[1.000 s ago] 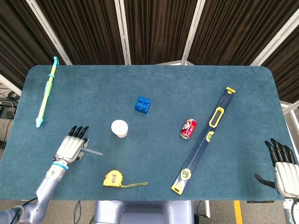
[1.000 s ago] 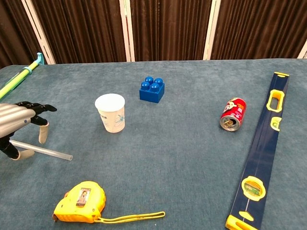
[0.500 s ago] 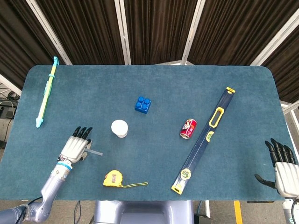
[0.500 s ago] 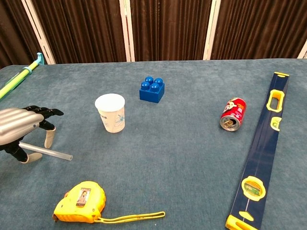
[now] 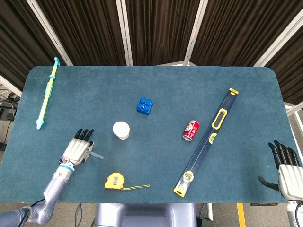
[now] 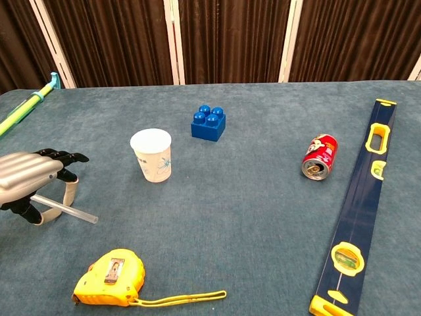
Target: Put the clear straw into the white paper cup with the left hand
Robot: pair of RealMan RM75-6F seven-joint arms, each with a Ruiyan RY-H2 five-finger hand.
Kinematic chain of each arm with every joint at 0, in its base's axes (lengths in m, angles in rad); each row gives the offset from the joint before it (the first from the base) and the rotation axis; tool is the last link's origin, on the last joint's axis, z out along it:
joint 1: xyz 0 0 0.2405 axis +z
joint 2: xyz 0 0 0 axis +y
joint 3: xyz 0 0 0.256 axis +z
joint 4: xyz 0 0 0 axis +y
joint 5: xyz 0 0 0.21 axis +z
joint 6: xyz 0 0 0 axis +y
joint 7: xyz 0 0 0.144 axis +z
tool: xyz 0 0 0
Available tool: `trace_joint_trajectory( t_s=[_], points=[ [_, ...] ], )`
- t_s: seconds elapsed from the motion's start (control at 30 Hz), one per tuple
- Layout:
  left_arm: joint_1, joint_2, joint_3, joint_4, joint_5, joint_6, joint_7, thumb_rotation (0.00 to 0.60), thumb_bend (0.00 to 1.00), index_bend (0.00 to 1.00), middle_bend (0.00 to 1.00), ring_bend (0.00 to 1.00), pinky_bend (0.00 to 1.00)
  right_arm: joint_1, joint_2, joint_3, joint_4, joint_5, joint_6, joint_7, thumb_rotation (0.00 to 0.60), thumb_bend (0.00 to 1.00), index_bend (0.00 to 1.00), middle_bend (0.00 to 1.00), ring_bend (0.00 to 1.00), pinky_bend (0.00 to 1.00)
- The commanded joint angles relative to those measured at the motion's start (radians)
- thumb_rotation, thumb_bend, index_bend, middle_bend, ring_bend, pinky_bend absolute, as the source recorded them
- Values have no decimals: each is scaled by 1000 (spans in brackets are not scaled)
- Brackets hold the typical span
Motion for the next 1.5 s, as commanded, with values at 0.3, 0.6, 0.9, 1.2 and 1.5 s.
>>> trace_joint_trajectory(
  t_s=[0.3, 0.6, 0.9, 1.2, 1.5],
  points=[
    [-2, 8, -5, -22, 11, 17, -11, 600, 458, 534, 0, 0, 0, 0, 0, 0, 0, 0, 0, 0, 600, 88, 0, 0, 0, 0],
    [-14, 64, -84, -161, 20, 81, -72, 600, 458, 534, 0, 0, 0, 0, 0, 0, 0, 0, 0, 0, 600, 87, 0, 0, 0, 0],
    [-17, 84, -252, -367, -149, 99, -276, 600, 459, 534, 0, 0, 0, 0, 0, 0, 0, -1, 1, 0, 600, 88, 0, 0, 0, 0],
    [-67, 105, -440, -536, -426, 28, -464, 600, 457, 534, 0, 0, 0, 0, 0, 0, 1, -1, 0, 2, 600, 88, 0, 0, 0, 0],
    [-97, 66, -481, -502, -453, -46, -643, 600, 457, 532, 0, 0, 0, 1, 1, -1, 3, -2, -1, 8, 600, 87, 0, 0, 0, 0]
  ],
)
